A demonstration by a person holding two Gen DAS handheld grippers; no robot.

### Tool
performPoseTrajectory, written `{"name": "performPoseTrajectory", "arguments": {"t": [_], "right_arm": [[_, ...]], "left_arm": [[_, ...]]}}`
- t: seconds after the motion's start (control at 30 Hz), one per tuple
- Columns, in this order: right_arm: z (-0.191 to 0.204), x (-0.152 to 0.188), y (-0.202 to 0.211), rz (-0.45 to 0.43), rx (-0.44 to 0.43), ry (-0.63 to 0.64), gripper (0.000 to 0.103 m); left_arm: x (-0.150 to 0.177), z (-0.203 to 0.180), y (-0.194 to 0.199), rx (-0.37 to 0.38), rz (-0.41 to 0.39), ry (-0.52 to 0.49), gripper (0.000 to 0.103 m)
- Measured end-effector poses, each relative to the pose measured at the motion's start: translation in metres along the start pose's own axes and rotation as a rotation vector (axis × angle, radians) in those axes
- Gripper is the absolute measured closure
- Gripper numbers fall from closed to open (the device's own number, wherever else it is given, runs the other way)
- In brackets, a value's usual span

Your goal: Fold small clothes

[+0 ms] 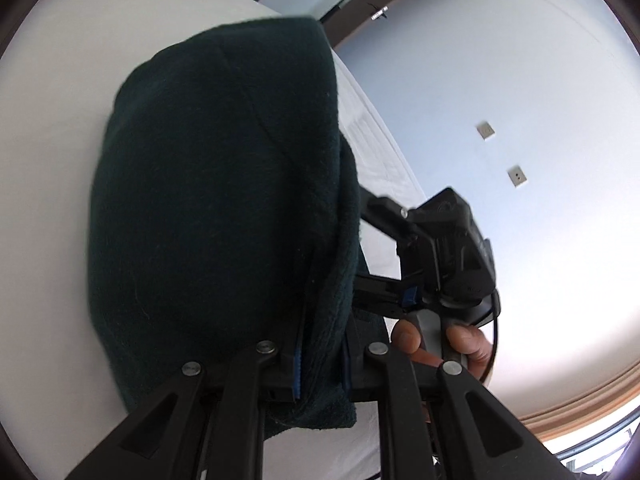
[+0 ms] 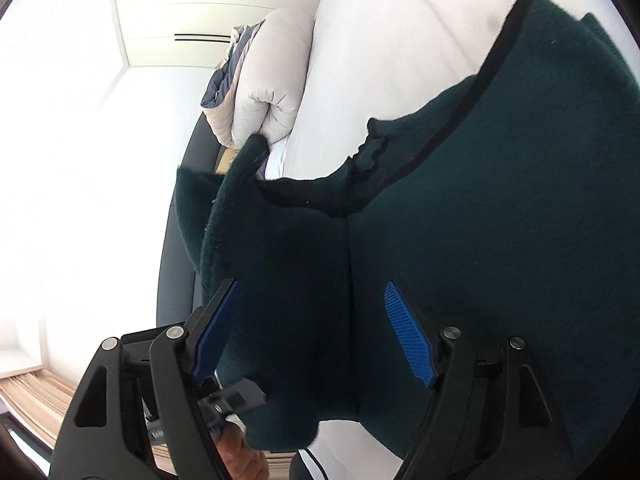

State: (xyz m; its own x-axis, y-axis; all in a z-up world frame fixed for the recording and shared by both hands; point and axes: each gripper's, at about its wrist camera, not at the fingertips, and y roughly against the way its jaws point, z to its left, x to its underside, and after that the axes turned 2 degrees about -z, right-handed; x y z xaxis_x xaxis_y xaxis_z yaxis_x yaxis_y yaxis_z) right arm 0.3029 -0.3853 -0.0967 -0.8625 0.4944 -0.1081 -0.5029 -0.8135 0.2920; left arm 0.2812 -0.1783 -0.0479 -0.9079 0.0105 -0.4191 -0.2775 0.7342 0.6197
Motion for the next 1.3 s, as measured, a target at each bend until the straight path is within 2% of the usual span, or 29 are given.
{"name": "performPoseTrajectory", "arguments": {"t": [0.13,0.17,0.2,0.27,0.33,0.5,0.57,0.6,0.63,0.7,0.83,1.0,1.07,1.13,1.23,1.3], "right_arm": [[-0.023,-0.012,0.021,-0.044,0.021,-0.043,0.029],[-0.028,-0.013,0.023,-0.047,0.023,-0.054,0.030],[-0.029,-0.015,0.021,-0.043,0.018,-0.058,0.030],[-0.026,-0.015,0.017,-0.038,0.033,-0.045,0.030],[-0.020,-0.018,0.010,-0.030,0.065,-0.019,0.030],[-0.008,-0.021,-0.016,0.015,0.221,0.028,0.033],[-0.003,-0.023,-0.029,0.034,0.300,0.061,0.050],[-0.002,-0.018,-0.041,0.048,0.349,0.076,0.069],[-0.003,-0.017,-0.049,0.062,0.389,0.081,0.080],[-0.002,-0.017,-0.056,0.060,0.433,0.101,0.088],[0.011,-0.023,-0.050,0.030,0.481,0.160,0.091],[0.019,-0.039,-0.004,-0.012,0.489,0.167,0.091],[0.015,-0.041,0.009,0.008,0.490,0.155,0.091],[0.002,-0.041,0.012,0.026,0.537,0.131,0.091],[-0.013,-0.044,0.020,-0.001,0.479,0.090,0.091],[-0.013,-0.045,0.016,-0.001,0.485,0.110,0.091]], "left_arm": [[0.021,-0.008,-0.046,-0.034,0.074,-0.034,0.083],[0.026,-0.011,-0.048,-0.039,0.079,-0.052,0.075],[0.030,-0.015,-0.047,-0.035,0.074,-0.073,0.063],[0.035,-0.018,-0.037,-0.016,0.051,-0.099,0.050],[0.037,-0.017,-0.020,-0.018,0.017,-0.122,0.050],[0.040,-0.001,0.027,-0.015,-0.088,-0.111,0.050],[0.043,0.005,0.034,-0.025,-0.100,-0.098,0.050],[0.045,0.007,0.035,-0.024,-0.100,-0.086,0.050],[0.047,0.010,0.037,-0.018,-0.096,-0.078,0.050],[0.050,0.014,0.038,-0.025,-0.095,-0.075,0.050],[0.059,0.019,0.046,-0.018,-0.101,-0.062,0.050],[0.057,0.014,0.046,-0.009,-0.100,-0.079,0.050],[0.054,0.009,0.042,-0.013,-0.097,-0.093,0.049],[0.054,0.011,0.039,-0.016,-0.086,-0.097,0.049],[0.056,0.007,0.035,-0.026,-0.067,-0.124,0.049],[0.054,0.002,0.032,-0.038,-0.060,-0.146,0.049]]}}
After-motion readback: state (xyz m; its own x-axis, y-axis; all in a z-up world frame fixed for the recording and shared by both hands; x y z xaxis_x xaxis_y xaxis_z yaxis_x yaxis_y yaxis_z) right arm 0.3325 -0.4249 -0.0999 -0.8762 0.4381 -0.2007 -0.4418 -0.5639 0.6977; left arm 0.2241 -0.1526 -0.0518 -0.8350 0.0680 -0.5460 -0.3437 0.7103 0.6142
